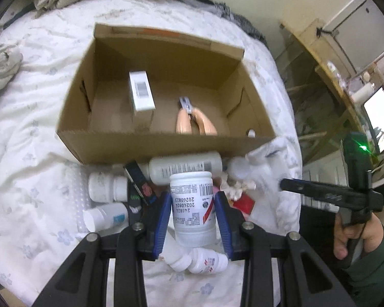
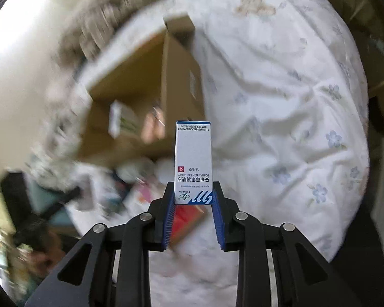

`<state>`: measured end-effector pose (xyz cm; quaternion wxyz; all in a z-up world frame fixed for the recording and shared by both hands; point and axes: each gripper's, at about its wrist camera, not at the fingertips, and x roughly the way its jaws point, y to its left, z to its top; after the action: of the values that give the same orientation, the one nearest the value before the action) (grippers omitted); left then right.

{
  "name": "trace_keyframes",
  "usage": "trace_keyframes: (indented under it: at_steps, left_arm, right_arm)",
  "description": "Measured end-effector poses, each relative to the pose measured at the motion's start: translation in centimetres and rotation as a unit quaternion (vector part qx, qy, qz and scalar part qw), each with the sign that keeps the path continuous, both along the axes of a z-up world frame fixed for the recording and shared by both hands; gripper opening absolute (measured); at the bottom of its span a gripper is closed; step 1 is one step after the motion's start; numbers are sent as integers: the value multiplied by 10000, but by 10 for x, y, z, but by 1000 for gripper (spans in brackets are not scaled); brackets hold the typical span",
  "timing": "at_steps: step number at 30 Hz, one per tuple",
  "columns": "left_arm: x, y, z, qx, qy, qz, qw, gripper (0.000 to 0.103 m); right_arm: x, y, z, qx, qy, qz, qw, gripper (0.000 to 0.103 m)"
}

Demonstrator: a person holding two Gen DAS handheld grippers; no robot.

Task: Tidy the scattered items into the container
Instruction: 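Lower both held items into the cardboard box and open both tools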

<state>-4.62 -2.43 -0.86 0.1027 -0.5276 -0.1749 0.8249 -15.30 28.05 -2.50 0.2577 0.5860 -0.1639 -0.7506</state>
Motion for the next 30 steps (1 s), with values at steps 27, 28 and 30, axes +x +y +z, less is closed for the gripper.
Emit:
trace_keyframes:
  at_steps: [27, 28, 30]
  left_arm:
    - [-99, -54, 15, -962, 577, 652, 9915, 35]
    - [-104, -54, 8, -965, 502, 648, 9919, 35]
    - [-113, -55, -4, -954, 339, 654, 9927, 35]
  right_arm:
    - [-59, -137, 5, 568, 1184, 1401, 9814, 29]
    - [-60, -142, 1, 639, 1156, 1454, 9805, 29]
    - [-61, -151, -9, 790, 1099, 1552, 9786, 29]
